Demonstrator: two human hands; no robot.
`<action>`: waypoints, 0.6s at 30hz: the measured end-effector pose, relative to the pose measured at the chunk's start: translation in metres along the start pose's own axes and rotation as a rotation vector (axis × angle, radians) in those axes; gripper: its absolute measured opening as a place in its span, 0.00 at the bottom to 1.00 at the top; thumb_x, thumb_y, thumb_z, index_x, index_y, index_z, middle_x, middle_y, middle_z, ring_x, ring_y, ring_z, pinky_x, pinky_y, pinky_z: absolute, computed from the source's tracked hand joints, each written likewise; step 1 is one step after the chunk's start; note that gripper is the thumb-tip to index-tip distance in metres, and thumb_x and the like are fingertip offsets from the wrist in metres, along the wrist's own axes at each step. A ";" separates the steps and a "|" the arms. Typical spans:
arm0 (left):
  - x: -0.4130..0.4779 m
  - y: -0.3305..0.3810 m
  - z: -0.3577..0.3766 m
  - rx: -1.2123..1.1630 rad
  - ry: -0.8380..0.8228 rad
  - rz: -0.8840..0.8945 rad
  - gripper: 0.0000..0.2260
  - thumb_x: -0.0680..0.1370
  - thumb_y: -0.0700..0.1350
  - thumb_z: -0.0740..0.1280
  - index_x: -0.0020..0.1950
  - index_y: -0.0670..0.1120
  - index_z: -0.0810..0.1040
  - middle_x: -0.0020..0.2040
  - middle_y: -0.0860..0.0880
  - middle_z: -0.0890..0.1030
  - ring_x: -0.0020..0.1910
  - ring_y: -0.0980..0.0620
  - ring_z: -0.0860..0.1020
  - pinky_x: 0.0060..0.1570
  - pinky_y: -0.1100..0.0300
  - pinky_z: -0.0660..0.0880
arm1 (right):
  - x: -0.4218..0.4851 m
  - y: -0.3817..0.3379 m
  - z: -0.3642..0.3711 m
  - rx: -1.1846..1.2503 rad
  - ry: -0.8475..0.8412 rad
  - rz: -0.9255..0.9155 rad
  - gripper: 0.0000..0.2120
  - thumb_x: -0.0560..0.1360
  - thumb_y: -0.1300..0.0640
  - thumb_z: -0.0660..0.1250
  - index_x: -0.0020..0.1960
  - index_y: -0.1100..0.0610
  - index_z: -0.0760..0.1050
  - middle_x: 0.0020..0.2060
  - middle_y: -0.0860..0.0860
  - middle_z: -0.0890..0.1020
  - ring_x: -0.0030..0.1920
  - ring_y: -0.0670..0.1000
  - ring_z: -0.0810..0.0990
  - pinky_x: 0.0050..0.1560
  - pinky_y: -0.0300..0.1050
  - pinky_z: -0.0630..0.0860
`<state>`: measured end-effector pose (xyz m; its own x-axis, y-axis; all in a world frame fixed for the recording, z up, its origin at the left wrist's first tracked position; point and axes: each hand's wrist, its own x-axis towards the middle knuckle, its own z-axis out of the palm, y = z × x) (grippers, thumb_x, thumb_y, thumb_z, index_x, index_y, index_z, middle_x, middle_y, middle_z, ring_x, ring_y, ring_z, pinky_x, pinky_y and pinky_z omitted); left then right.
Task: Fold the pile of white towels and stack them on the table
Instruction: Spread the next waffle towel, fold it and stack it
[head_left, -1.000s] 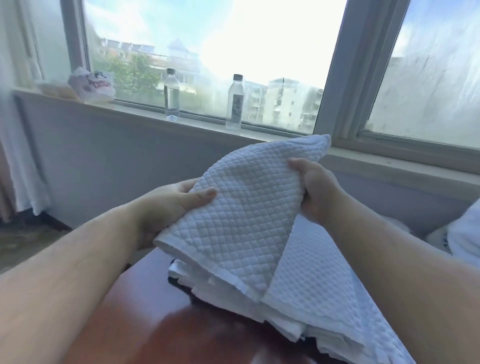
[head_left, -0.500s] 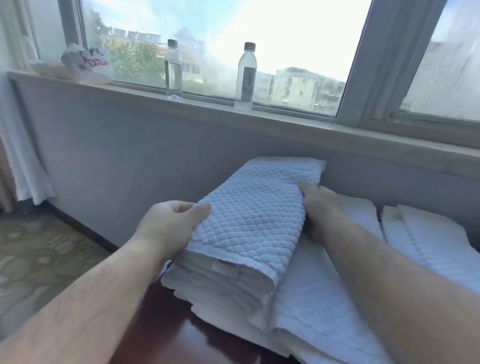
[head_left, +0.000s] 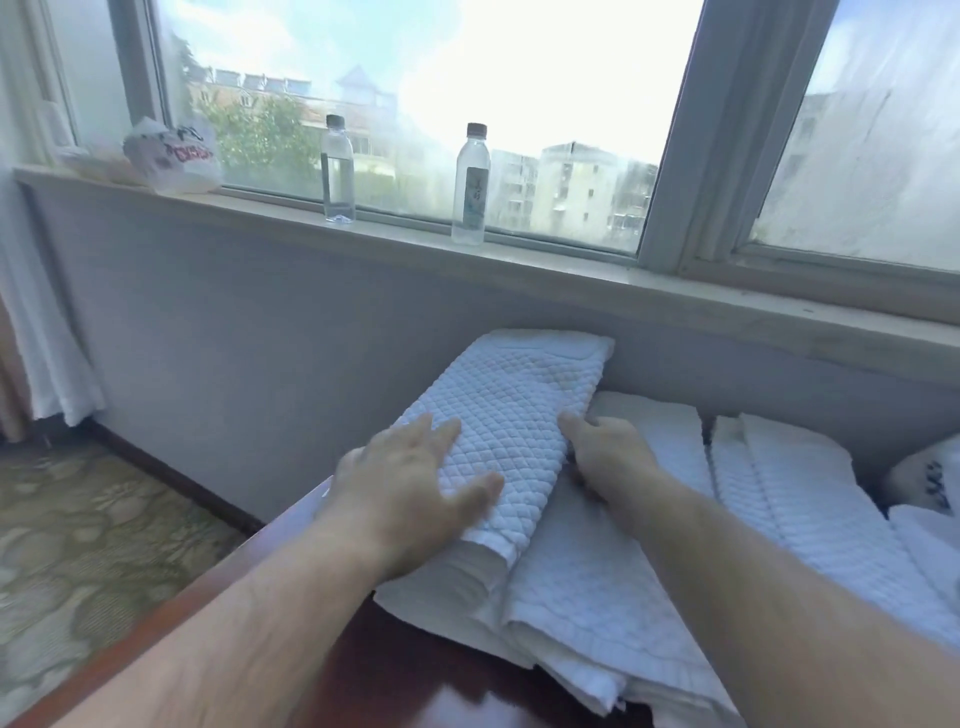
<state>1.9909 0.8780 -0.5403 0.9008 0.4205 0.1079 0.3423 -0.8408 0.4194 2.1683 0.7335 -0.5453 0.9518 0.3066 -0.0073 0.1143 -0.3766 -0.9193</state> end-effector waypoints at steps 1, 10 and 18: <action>-0.006 0.002 0.000 0.035 -0.020 -0.005 0.40 0.74 0.75 0.51 0.82 0.60 0.51 0.82 0.56 0.50 0.81 0.57 0.47 0.79 0.50 0.48 | -0.012 -0.001 -0.002 -0.063 -0.009 -0.006 0.17 0.79 0.45 0.65 0.42 0.57 0.81 0.35 0.51 0.83 0.34 0.51 0.79 0.33 0.39 0.72; -0.069 0.027 -0.023 0.051 -0.093 -0.063 0.33 0.79 0.68 0.55 0.81 0.58 0.54 0.82 0.56 0.52 0.81 0.54 0.52 0.77 0.49 0.56 | -0.111 -0.025 -0.055 -0.248 -0.147 0.006 0.10 0.79 0.55 0.64 0.43 0.60 0.77 0.39 0.52 0.79 0.35 0.51 0.77 0.33 0.41 0.74; -0.128 0.067 -0.030 -0.060 -0.066 -0.108 0.30 0.80 0.64 0.59 0.80 0.56 0.62 0.79 0.53 0.66 0.76 0.49 0.65 0.73 0.49 0.65 | -0.206 -0.017 -0.143 -0.325 0.101 -0.130 0.14 0.76 0.56 0.63 0.33 0.55 0.66 0.26 0.48 0.70 0.27 0.48 0.66 0.29 0.42 0.62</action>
<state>1.8905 0.7778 -0.4989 0.8759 0.4825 0.0003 0.4235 -0.7691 0.4788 2.0112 0.5516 -0.4715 0.9447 0.2889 0.1553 0.3056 -0.6035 -0.7364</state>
